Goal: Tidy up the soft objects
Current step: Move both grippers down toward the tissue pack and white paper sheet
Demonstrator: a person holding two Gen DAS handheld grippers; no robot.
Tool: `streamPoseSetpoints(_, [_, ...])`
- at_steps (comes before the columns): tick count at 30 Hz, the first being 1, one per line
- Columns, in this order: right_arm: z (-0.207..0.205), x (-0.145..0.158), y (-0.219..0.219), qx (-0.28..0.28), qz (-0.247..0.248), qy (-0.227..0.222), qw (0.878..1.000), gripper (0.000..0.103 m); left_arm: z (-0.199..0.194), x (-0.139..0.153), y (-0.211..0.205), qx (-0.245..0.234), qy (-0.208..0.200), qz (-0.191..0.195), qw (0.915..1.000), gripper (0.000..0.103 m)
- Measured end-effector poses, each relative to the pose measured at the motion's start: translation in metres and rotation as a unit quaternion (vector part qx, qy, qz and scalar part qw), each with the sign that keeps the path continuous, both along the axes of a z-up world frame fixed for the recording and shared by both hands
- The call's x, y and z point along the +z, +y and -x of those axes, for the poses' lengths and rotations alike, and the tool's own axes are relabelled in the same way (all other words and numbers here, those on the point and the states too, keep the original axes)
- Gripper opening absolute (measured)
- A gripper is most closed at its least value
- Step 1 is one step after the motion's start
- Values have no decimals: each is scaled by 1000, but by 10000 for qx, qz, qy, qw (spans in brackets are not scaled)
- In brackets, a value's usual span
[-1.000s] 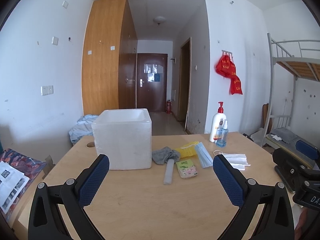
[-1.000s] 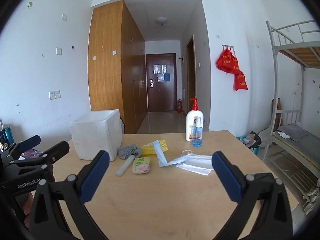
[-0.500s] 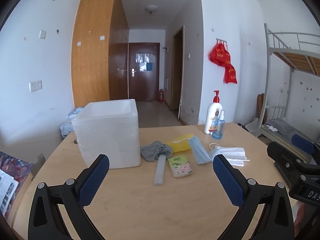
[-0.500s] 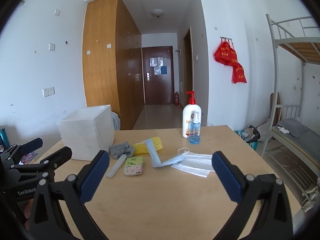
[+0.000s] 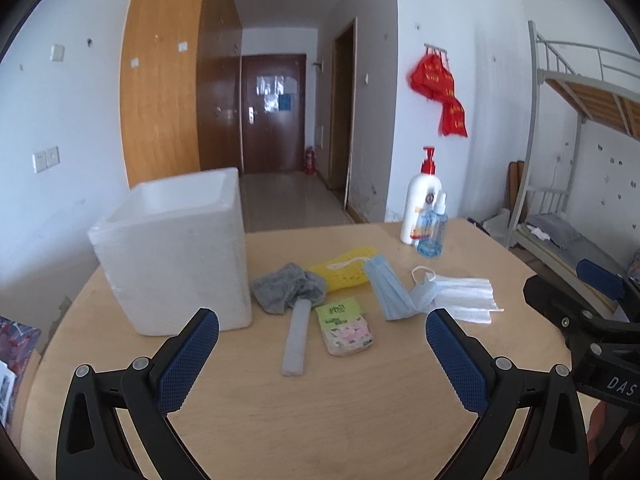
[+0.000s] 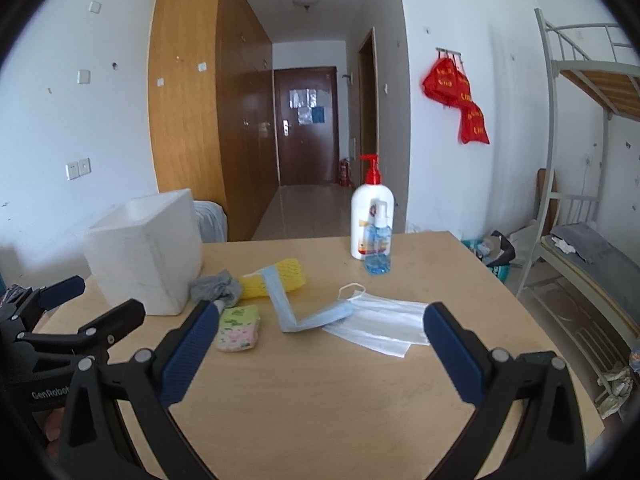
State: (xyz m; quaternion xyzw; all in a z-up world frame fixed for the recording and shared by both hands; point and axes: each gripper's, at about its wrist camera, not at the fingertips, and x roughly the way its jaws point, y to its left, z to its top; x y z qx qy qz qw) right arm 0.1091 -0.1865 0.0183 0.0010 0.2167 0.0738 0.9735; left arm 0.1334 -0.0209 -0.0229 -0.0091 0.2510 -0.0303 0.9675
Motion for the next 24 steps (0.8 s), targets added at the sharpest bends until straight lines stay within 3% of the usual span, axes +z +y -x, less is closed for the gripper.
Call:
streamPoseSetpoints(10, [-39,-15,-10,-73,131,425,9990,103,-48,-20,-14,-111,577,70,9982,103])
streamPoseSetpoints(24, [-100,-50,-25,-79,127,1252,9920,103,-111,-69,-22,-168,1517,277,9879,103])
